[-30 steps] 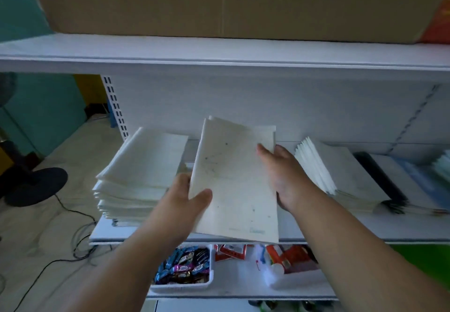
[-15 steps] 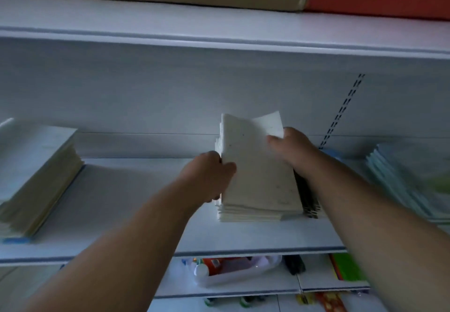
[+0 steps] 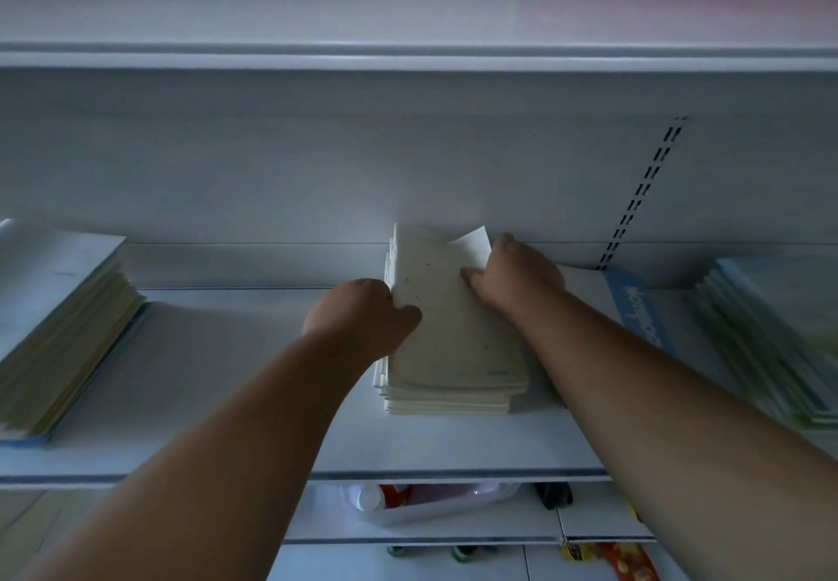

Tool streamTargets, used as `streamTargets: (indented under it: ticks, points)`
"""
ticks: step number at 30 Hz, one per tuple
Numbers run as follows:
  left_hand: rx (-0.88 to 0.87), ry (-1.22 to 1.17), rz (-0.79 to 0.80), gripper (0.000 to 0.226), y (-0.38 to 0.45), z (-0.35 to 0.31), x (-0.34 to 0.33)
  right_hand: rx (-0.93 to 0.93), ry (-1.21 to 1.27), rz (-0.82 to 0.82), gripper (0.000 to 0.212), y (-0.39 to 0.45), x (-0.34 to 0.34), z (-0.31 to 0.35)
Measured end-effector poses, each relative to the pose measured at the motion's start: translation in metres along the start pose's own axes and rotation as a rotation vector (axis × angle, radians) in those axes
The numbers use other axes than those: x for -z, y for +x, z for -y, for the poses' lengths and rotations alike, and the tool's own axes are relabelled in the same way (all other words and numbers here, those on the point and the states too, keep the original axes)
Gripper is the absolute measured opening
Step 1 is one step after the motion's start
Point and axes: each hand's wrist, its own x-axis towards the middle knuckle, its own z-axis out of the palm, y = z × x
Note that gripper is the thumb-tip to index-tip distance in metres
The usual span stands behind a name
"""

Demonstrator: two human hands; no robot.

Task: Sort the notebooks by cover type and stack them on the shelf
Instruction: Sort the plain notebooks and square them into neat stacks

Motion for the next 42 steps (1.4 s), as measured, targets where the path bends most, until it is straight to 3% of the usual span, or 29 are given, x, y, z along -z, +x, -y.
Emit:
streamTargets:
  ticks: [4,10,22,27,32,37,40,42]
  points:
    - [-0.011,-0.011,-0.128,0.045,-0.015,-0.001,-0.002,0.058,-0.035,-0.061,0.063,-0.013,0.008,0.007]
    - [-0.025,-0.213,-0.354,0.046,-0.063,0.038,0.014,0.3,0.117,-0.196,0.039,-0.064,0.015,0.062]
    - [0.138,-0.489,-0.612,0.028,-0.134,0.271,0.099,0.611,0.367,-0.194,0.027,-0.149,-0.003,0.287]
    - [0.121,-0.565,-0.675,0.024,-0.154,0.36,0.141,0.527,0.426,-0.115,0.027,-0.17,-0.04,0.379]
    - [0.105,-0.575,-0.686,0.027,-0.161,0.418,0.165,0.417,0.379,-0.109,0.033,-0.176,-0.067,0.427]
    - [0.101,-0.63,-0.661,0.029,-0.157,0.444,0.171,0.158,0.227,0.043,0.07,-0.17,-0.082,0.447]
    - [0.111,-0.651,-0.622,0.028,-0.154,0.449,0.172,0.072,0.277,0.184,0.055,-0.164,-0.087,0.445]
    - [0.102,-0.665,-0.608,0.026,-0.152,0.449,0.176,0.023,0.244,0.12,0.038,-0.165,-0.08,0.442]
